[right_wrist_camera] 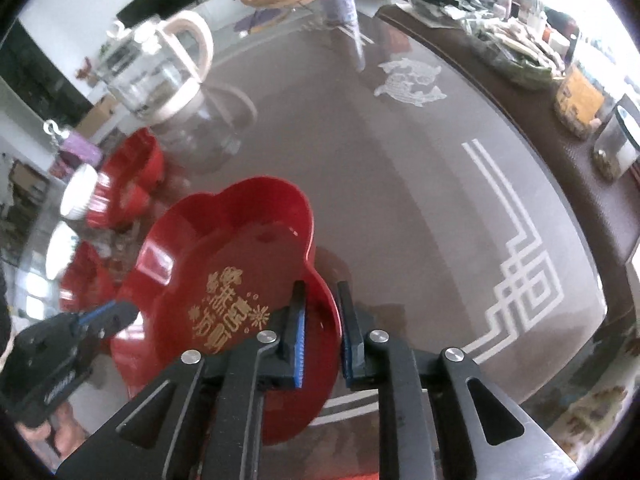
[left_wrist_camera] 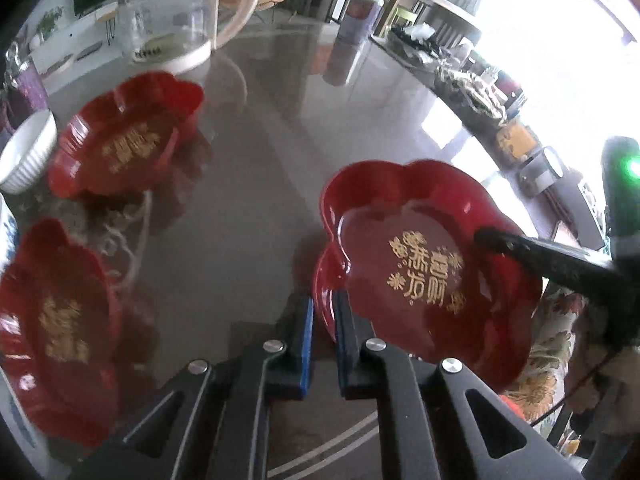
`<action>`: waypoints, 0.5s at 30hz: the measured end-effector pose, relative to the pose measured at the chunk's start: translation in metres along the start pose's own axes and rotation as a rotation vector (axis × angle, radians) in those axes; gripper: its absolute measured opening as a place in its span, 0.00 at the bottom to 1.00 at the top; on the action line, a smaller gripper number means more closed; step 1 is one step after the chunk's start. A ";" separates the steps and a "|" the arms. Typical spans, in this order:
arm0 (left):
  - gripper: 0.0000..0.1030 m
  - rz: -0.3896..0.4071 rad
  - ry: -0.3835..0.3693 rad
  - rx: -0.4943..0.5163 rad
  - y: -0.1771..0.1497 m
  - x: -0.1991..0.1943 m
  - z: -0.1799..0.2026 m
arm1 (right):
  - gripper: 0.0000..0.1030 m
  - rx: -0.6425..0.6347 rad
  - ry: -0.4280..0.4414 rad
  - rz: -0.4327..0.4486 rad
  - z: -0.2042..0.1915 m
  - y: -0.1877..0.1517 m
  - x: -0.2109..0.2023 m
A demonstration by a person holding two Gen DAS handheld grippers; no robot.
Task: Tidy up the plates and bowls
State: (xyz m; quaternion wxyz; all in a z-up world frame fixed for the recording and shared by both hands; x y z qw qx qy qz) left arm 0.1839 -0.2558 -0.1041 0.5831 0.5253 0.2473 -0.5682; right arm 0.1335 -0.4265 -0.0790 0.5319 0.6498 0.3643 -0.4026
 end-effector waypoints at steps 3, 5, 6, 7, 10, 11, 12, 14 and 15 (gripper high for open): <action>0.09 -0.012 0.016 -0.012 -0.007 0.014 0.001 | 0.19 -0.007 -0.007 -0.022 0.006 0.001 0.021; 0.09 0.002 0.017 -0.010 -0.012 0.018 0.002 | 0.21 -0.010 -0.016 -0.015 0.008 -0.001 0.026; 0.09 0.012 0.018 -0.007 -0.014 0.018 0.003 | 0.23 -0.011 -0.023 -0.010 0.007 0.000 0.027; 0.11 0.031 0.023 -0.008 -0.016 0.016 0.003 | 0.29 -0.010 -0.036 -0.004 0.008 0.000 0.027; 0.35 0.089 0.021 -0.005 -0.021 0.004 0.003 | 0.60 -0.008 -0.082 0.058 0.008 0.001 0.016; 0.48 0.114 0.022 -0.003 -0.023 -0.003 0.002 | 0.60 -0.009 -0.108 0.079 0.007 0.001 0.011; 0.61 0.135 0.020 -0.003 -0.023 -0.009 0.000 | 0.60 -0.007 -0.131 0.095 0.007 0.003 0.004; 0.72 0.227 0.028 -0.005 -0.028 -0.037 -0.006 | 0.60 -0.005 -0.170 0.137 0.003 0.004 -0.012; 0.79 0.266 0.038 -0.003 -0.031 -0.048 -0.010 | 0.60 -0.016 -0.201 0.175 -0.004 0.005 -0.029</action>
Point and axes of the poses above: each gripper's, at about its wrist camera, not at the fingertips, and x roughly the way its jaws point, z to its right, y to its top, the point moved 1 cm from there along x, roughly the way its jaws point, and after that the axes turned 11 degrees about -x, right-handed, at the moved point
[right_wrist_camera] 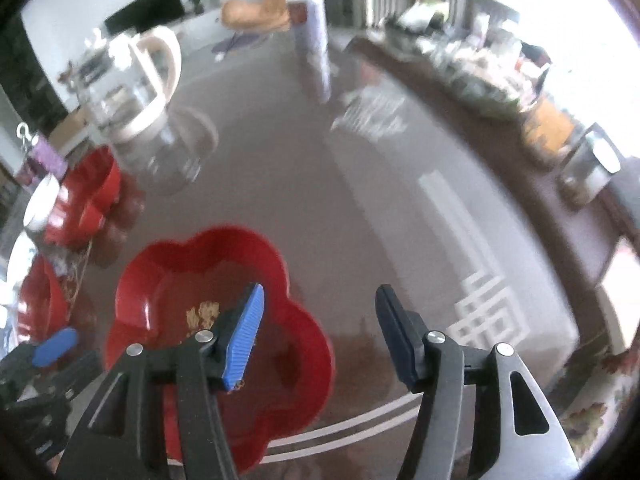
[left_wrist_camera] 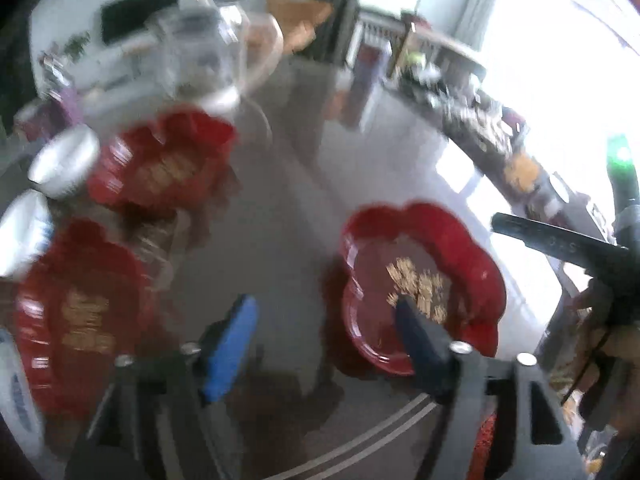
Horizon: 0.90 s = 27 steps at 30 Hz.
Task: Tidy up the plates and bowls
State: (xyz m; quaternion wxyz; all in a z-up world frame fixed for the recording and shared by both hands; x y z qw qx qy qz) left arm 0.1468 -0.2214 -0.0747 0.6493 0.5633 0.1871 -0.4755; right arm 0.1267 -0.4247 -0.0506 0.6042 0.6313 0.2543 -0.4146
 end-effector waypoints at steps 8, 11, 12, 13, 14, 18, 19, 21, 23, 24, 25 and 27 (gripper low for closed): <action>0.95 0.241 0.115 0.015 -0.030 -0.110 -0.061 | 0.71 -0.134 -0.119 0.317 -0.090 -0.011 -0.137; 0.95 0.288 0.149 -0.006 -0.046 -0.141 -0.089 | 0.72 -0.077 -0.101 0.497 -0.130 -0.042 -0.178; 0.96 0.303 0.168 -0.008 -0.056 -0.150 -0.098 | 0.78 -0.045 -0.089 0.542 -0.142 -0.054 -0.186; 0.96 0.317 0.190 -0.011 -0.065 -0.159 -0.109 | 0.80 -0.027 -0.069 0.563 -0.152 -0.064 -0.188; 0.96 0.332 0.206 -0.011 -0.073 -0.168 -0.119 | 0.80 -0.021 -0.050 0.563 -0.161 -0.072 -0.189; 0.96 0.373 0.259 -0.022 -0.096 -0.185 -0.143 | 0.79 -0.071 -0.044 0.571 -0.205 -0.105 -0.180; 0.97 0.377 0.263 -0.033 -0.101 -0.186 -0.149 | 0.79 -0.094 -0.047 0.591 -0.213 -0.110 -0.182; 0.98 0.347 0.267 -0.064 -0.107 -0.181 -0.159 | 0.79 -0.094 -0.050 0.642 -0.219 -0.114 -0.191; 0.98 0.313 0.262 -0.086 -0.110 -0.177 -0.165 | 0.79 -0.072 -0.026 0.712 -0.219 -0.118 -0.203; 0.98 0.304 0.260 -0.091 -0.112 -0.176 -0.165 | 0.79 -0.075 -0.012 0.732 -0.217 -0.119 -0.204; 0.98 0.302 0.260 -0.089 -0.113 -0.177 -0.167 | 0.79 -0.094 0.006 0.733 -0.220 -0.119 -0.202; 0.98 0.309 0.278 -0.079 -0.111 -0.180 -0.165 | 0.79 -0.127 0.027 0.669 -0.225 -0.115 -0.190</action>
Point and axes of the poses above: each gripper's, at about its wrist camera, not at the fingertips, and x roughly the way its jaws point, z to its right, y to its top, the point moved 1 cm from there along x, roughly the way its jaws point, and after that the axes turned 11 degrees about -x, right-handed, at the moved point
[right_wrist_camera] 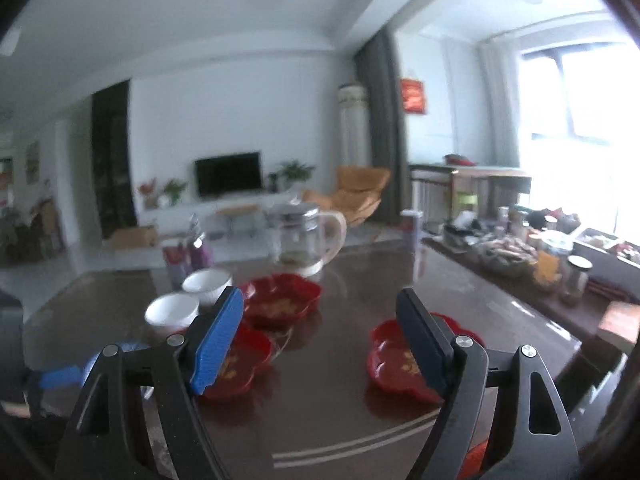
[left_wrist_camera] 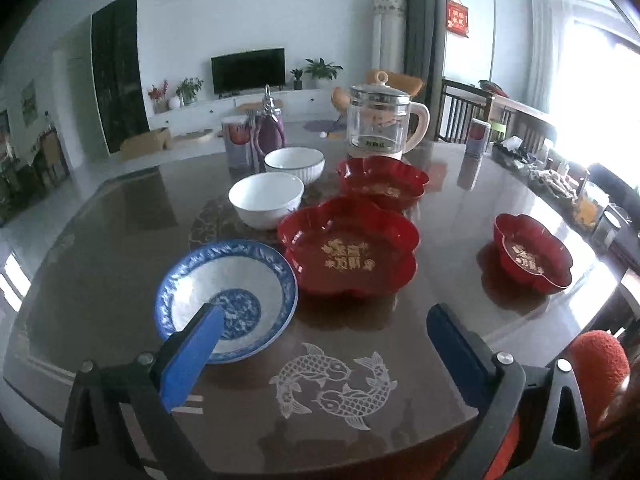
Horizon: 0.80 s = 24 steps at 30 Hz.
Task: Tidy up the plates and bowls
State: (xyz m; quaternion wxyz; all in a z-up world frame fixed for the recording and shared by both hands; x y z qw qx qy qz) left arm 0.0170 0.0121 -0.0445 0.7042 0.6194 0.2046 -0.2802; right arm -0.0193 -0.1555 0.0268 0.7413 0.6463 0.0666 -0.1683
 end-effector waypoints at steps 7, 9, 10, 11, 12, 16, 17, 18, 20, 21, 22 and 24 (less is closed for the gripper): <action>0.98 0.013 -0.008 -0.025 0.012 -0.009 -0.001 | 0.79 0.018 0.085 -0.053 -0.006 -0.015 0.012; 0.98 -0.004 -0.024 -0.045 0.013 -0.007 -0.004 | 0.79 0.025 0.114 -0.084 -0.007 -0.019 0.016; 0.98 -0.015 -0.025 -0.054 0.013 -0.004 -0.006 | 0.79 0.024 0.121 -0.095 -0.008 -0.021 0.018; 0.98 -0.019 -0.022 -0.057 0.013 -0.002 -0.007 | 0.79 0.020 0.125 -0.100 -0.008 -0.021 0.019; 0.98 -0.026 -0.016 -0.058 0.012 0.000 -0.007 | 0.79 0.016 0.124 -0.099 -0.009 -0.023 0.017; 0.98 -0.038 -0.006 -0.061 0.010 0.006 -0.009 | 0.79 0.001 0.105 -0.077 -0.009 -0.022 0.013; 0.98 -0.039 -0.009 -0.064 0.010 0.006 -0.010 | 0.79 -0.003 0.105 -0.076 -0.009 -0.023 0.013; 0.98 -0.040 -0.011 -0.073 0.010 0.007 -0.011 | 0.79 -0.005 0.108 -0.076 -0.010 -0.024 0.013; 0.98 -0.045 -0.014 -0.082 0.011 0.008 -0.012 | 0.79 -0.013 0.115 -0.088 -0.013 -0.025 0.014; 0.98 -0.046 -0.014 -0.083 0.011 0.009 -0.012 | 0.79 -0.017 0.117 -0.097 -0.014 -0.026 0.016; 0.98 -0.048 -0.014 -0.082 0.011 0.010 -0.012 | 0.79 -0.019 0.120 -0.104 -0.015 -0.028 0.017; 0.98 -0.047 -0.015 -0.082 0.011 0.010 -0.012 | 0.79 -0.021 0.127 -0.114 -0.016 -0.029 0.019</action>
Point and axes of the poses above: each gripper's, at about its wrist camera, not at the fingertips, and x roughly the way its jaws point, z to its right, y to its top, the point moved 1 cm from there along x, roughly the way its jaws point, and after that the axes turned 11 degrees about -x, right-handed, at the moved point
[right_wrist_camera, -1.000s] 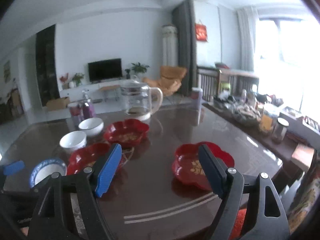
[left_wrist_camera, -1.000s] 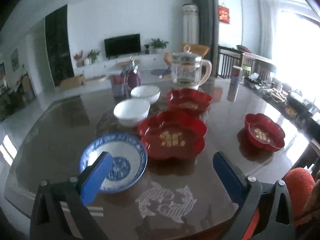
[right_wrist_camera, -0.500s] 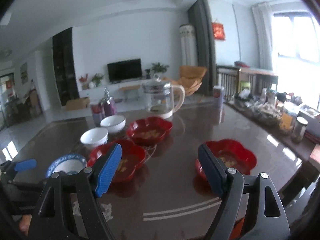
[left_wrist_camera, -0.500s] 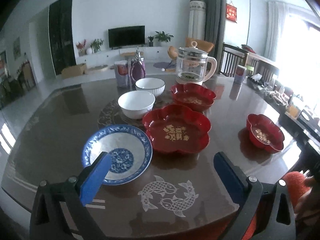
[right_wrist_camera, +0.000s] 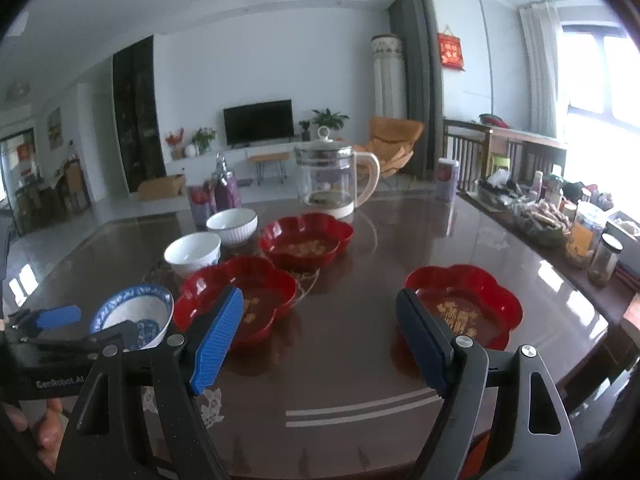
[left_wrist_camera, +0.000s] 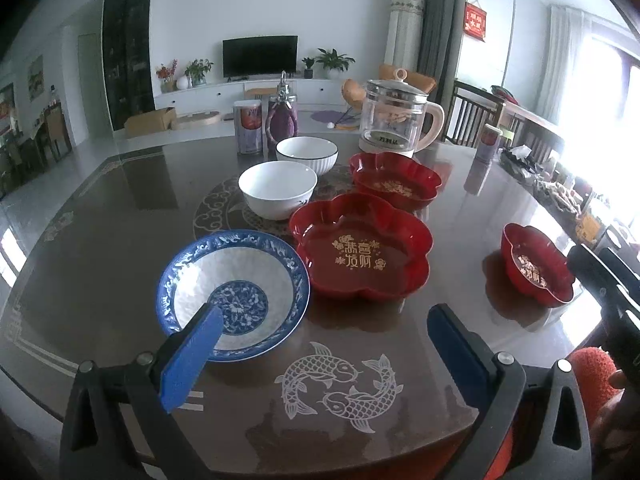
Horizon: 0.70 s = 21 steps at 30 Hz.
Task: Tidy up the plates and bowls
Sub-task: 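Grasp the rim of a red flower plate with the right gripper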
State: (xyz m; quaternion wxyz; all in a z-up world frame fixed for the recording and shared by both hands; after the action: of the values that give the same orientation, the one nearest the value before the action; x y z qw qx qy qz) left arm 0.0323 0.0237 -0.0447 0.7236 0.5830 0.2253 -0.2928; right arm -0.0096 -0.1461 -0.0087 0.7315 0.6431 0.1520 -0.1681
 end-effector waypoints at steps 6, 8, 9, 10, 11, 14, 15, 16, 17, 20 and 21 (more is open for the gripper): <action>0.98 -0.032 -0.053 0.015 0.011 0.007 -0.004 | 0.79 -0.016 0.027 -0.040 -0.006 -0.002 0.009; 0.98 -0.091 -0.121 0.032 0.033 0.017 -0.008 | 0.79 -0.013 0.062 -0.075 -0.007 -0.001 0.016; 0.98 -0.118 -0.144 0.033 0.043 0.021 -0.010 | 0.79 -0.008 0.090 -0.096 -0.007 0.001 0.022; 0.98 -0.154 -0.176 0.023 0.060 0.029 -0.015 | 0.79 -0.001 0.116 -0.114 -0.006 0.002 0.028; 0.98 -0.192 -0.191 0.009 0.080 0.041 -0.020 | 0.79 0.011 0.153 -0.144 -0.005 0.005 0.037; 0.98 -0.285 -0.185 -0.010 0.116 0.074 -0.031 | 0.79 0.077 0.278 -0.292 0.004 0.022 0.079; 0.98 -0.334 -0.171 -0.011 0.129 0.093 -0.035 | 0.79 0.109 0.307 -0.330 0.006 0.024 0.089; 0.98 -0.369 -0.171 -0.015 0.135 0.105 -0.036 | 0.79 0.146 0.332 -0.368 0.010 0.027 0.101; 0.97 -0.414 -0.163 -0.025 0.141 0.121 -0.038 | 0.79 0.183 0.354 -0.412 0.013 0.029 0.113; 0.90 -0.487 -0.134 -0.049 0.143 0.153 -0.042 | 0.79 0.272 0.414 -0.512 0.017 0.029 0.140; 0.85 -0.505 -0.120 -0.048 0.141 0.162 -0.042 | 0.79 0.299 0.434 -0.533 0.018 0.029 0.147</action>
State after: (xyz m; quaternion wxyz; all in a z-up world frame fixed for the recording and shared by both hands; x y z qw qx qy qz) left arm 0.2476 0.0597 -0.0618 0.6533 0.4724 0.3274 -0.4928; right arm 0.1350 -0.1677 -0.0455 0.5108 0.7013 0.4395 -0.2326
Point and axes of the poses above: each gripper's, at about its wrist camera, not at the fingertips, and x roughly the way its jaws point, z to its right, y to its top, the point moved 1 cm from there along x, roughly the way its jaws point, and after that the axes turned 11 degrees about -x, right-handed, at the moved point
